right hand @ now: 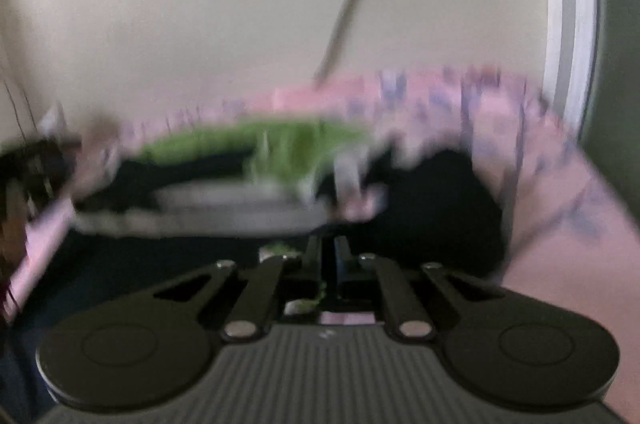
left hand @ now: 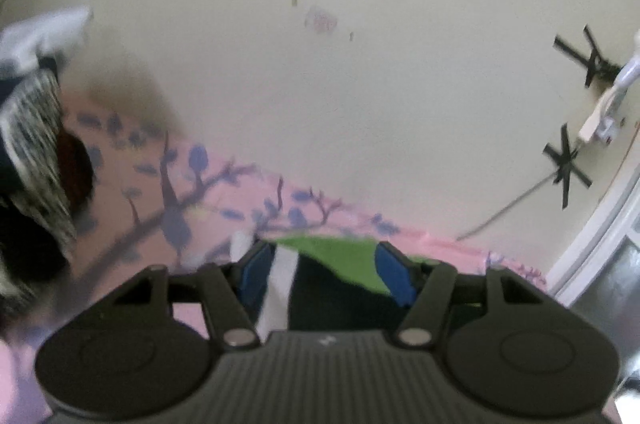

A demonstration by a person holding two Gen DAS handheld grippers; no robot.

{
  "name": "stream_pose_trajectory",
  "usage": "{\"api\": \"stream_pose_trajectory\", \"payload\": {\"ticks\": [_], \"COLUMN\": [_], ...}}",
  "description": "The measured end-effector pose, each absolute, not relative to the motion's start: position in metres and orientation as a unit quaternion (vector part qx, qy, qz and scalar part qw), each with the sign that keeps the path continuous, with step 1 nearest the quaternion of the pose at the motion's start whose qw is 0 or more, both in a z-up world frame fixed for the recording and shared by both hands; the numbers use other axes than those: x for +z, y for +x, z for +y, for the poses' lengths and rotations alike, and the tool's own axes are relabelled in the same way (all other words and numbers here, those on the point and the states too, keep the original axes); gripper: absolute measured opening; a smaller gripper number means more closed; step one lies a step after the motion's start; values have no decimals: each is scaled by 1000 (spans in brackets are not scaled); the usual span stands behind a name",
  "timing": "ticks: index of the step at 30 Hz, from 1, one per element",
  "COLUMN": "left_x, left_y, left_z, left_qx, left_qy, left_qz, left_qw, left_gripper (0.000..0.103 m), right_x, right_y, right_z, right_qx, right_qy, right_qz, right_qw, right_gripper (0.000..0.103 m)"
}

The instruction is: Fold small clothes

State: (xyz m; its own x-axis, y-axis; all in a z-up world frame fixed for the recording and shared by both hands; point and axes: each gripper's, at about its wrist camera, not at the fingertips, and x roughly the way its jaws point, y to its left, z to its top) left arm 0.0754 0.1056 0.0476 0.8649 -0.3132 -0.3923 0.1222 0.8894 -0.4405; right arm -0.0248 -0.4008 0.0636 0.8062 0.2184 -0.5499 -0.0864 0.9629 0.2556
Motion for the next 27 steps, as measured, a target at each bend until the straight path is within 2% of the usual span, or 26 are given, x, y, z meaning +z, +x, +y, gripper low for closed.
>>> {"api": "stream_pose_trajectory", "payload": {"ticks": [5, 9, 10, 11, 12, 13, 16, 18, 19, 20, 22, 27], "left_x": [61, 55, 52, 49, 46, 43, 36, 35, 34, 32, 28, 6], "left_y": [64, 66, 69, 72, 76, 80, 86, 87, 89, 90, 93, 111], "left_z": [137, 161, 166, 170, 173, 176, 177, 171, 166, 160, 147, 119], "left_qx": [-100, -90, -86, -84, -81, -75, -70, -83, -90, -96, -102, -101], "left_qy": [-243, -275, -281, -285, -288, -290, -290, -283, -276, -266, -243, -209], "left_qz": [194, 192, 192, 197, 204, 213, 228, 232, 235, 241, 255, 309], "left_qw": [945, 938, 936, 934, 932, 930, 927, 927, 928, 928, 930, 922], "left_gripper": [60, 60, 60, 60, 60, 60, 60, 60, 60, 60, 61, 61], "right_x": [155, 183, 178, 169, 157, 149, 134, 122, 113, 103, 79, 19], "right_y": [33, 95, 111, 125, 140, 147, 150, 148, 143, 138, 135, 136], "right_z": [-357, -269, -246, -229, -210, -202, -220, -254, -274, -294, -331, -388], "right_qx": [173, 249, 261, 276, 285, 276, 242, 190, 156, 129, 94, 68], "right_qy": [168, 160, 159, 160, 152, 140, 128, 117, 106, 94, 98, 190], "right_qz": [252, 253, 264, 282, 311, 325, 307, 301, 303, 309, 333, 389], "right_qw": [937, 921, 915, 905, 894, 894, 912, 927, 934, 938, 933, 899], "right_gripper": [0, 0, 3, 18, 26, 31, 29, 40, 52, 58, 60, 62]}}
